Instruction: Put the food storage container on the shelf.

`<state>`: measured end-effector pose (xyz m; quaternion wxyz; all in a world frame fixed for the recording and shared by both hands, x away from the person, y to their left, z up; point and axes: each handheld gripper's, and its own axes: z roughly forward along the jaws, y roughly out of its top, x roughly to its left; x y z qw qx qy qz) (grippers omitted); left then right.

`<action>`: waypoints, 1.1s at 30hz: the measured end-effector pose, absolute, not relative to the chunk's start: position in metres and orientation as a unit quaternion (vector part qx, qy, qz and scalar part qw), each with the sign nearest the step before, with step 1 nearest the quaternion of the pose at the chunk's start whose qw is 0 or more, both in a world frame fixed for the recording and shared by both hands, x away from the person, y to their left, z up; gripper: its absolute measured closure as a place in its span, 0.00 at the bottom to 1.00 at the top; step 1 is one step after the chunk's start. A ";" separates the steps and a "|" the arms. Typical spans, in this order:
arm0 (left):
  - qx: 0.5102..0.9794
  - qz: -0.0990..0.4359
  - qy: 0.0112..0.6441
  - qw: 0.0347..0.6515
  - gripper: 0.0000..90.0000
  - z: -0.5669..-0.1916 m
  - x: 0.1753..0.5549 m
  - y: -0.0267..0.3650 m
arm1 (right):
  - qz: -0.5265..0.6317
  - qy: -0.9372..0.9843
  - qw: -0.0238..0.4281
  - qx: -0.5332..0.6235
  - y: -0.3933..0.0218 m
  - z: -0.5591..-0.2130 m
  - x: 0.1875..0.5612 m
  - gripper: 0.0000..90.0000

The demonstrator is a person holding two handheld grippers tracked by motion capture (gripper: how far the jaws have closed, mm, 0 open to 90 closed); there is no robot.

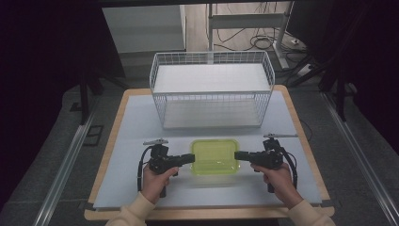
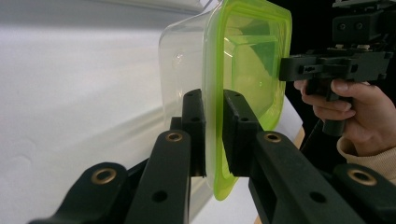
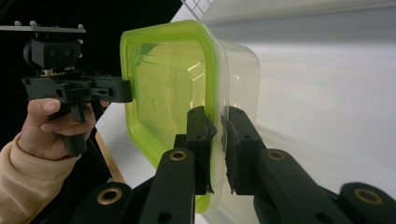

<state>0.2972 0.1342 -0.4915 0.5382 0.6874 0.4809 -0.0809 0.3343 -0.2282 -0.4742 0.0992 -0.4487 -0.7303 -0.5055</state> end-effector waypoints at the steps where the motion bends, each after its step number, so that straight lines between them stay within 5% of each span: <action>1: 0.687 -0.079 0.480 0.539 0.90 -0.489 0.298 0.134 | -0.506 -0.731 0.097 -0.448 -0.228 -0.472 0.335 0.90; 33: 0.674 -0.031 0.465 0.573 0.90 -0.410 0.329 0.147 | -0.541 -0.732 0.037 -0.413 -0.212 -0.389 0.362 0.90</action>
